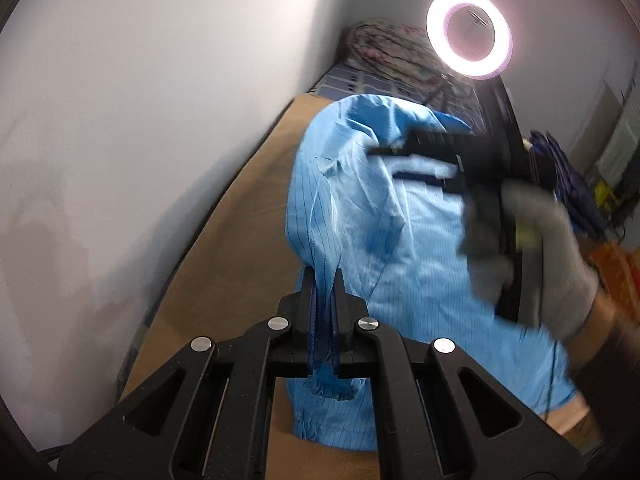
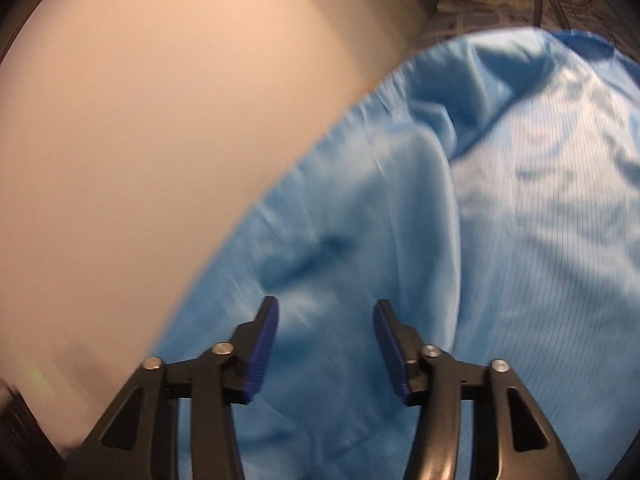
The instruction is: Fold large clothes
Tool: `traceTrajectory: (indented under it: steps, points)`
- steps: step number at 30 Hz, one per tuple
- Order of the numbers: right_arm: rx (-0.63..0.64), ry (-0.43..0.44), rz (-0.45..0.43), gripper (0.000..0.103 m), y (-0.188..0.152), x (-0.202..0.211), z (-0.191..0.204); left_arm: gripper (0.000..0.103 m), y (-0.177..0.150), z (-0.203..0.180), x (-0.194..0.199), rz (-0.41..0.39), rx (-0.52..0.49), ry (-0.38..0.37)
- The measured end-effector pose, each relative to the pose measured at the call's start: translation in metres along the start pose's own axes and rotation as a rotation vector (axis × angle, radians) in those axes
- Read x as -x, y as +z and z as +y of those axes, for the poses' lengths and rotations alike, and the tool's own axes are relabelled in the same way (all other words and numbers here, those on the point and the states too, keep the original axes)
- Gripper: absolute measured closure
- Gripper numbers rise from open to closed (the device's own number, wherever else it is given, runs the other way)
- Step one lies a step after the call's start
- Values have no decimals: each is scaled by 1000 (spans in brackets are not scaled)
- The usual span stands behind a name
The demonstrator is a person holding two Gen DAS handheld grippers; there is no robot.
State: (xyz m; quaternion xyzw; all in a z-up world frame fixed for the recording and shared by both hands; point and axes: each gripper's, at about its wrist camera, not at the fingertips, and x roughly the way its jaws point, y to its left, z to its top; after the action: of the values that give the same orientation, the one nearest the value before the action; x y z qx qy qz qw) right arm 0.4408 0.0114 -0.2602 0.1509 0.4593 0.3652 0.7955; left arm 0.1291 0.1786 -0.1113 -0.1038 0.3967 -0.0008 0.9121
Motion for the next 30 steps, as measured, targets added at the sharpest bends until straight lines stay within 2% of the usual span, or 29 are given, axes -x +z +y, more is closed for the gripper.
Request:
traceTrajectory:
  steps: [4,10,13,16,18,19,21,26,30]
  points:
    - [27,-5,-11,28,23,-2,26,100,-2,-11,-1,2,-31,-16]
    - [80,-105,40,29,47,-45,54,100,-1,-21,0,4,-58,-50]
    - [102,-150,77,30,45,-59,64,100,-2,-26,0,8,-73,-65]
    - [131,-235,127,46,44,-77,66,100,-1,-29,2,8,-90,-70]
    - [125,-238,150,80,38,-81,64,100,-2,-32,5,12,-85,-89]
    - [117,-224,154,85,37,-79,62,100,-2,-34,6,13,-91,-95]
    - [119,-214,130,102,30,-63,60,100,-3,-40,10,8,-117,-97]
    - [89,-181,35,103,26,-10,41,100,-14,-52,21,-3,-183,-128]
    - [6,-136,-40,103,10,42,8,100,-26,-58,29,29,-203,-197]
